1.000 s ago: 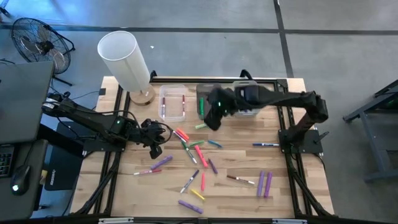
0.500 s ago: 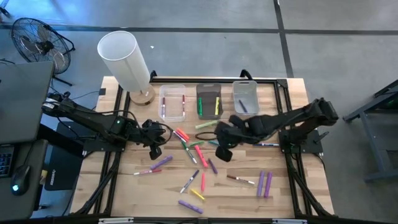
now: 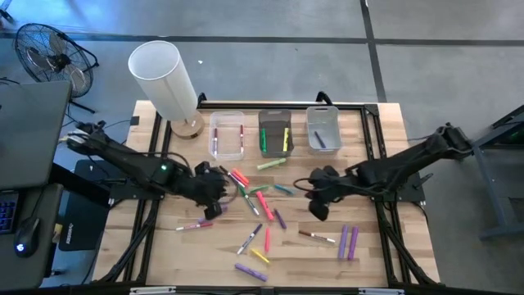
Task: Pick & Place Markers
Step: Put the pink dry erase marker into the transparent bin
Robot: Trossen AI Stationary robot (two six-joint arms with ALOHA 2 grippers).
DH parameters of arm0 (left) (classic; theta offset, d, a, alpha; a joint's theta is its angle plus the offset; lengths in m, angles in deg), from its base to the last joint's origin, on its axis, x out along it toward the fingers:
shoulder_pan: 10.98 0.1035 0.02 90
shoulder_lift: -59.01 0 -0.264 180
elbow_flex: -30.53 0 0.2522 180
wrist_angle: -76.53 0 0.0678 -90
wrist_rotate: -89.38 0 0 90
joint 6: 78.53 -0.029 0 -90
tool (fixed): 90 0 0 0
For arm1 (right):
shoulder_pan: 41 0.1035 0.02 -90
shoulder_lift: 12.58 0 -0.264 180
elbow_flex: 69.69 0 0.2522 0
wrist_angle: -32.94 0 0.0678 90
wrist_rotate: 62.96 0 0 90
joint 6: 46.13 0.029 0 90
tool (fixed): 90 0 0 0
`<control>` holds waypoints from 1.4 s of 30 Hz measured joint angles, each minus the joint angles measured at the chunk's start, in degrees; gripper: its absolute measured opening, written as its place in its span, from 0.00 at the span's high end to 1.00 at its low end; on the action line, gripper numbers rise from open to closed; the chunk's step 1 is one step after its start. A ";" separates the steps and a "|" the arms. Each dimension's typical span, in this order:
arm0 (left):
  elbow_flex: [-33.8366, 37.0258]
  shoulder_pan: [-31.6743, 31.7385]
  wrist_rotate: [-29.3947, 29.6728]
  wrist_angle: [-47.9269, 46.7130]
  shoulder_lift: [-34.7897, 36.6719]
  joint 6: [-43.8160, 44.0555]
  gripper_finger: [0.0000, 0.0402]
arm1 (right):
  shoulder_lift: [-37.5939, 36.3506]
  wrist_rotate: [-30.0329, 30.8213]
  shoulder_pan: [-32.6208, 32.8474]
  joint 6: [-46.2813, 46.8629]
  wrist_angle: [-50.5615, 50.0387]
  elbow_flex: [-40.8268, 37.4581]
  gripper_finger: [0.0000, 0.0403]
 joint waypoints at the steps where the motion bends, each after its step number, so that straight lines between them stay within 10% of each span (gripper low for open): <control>1: -2.01 -0.48 -0.05 -3.87 -2.10 0.74 0.85 | -1.31 0.02 0.56 0.00 0.20 -0.61 0.99; 9: -8.09 -5.90 -8.42 -17.71 -12.74 9.62 0.85 | -8.60 1.64 4.04 -0.31 -4.72 -3.14 1.00; 20: -1.75 -20.47 -11.06 -15.83 -14.04 31.11 0.85 | -10.36 1.63 5.15 -2.80 -8.27 -3.14 1.00; 30: 3.41 -26.86 -10.54 -10.43 -14.04 32.44 0.84 | -10.32 1.82 5.13 -2.42 -8.10 -3.14 1.00; 42: 11.57 -26.73 -10.66 -5.39 -14.02 32.25 0.53 | -10.29 4.73 5.07 0.18 -7.23 -3.14 1.00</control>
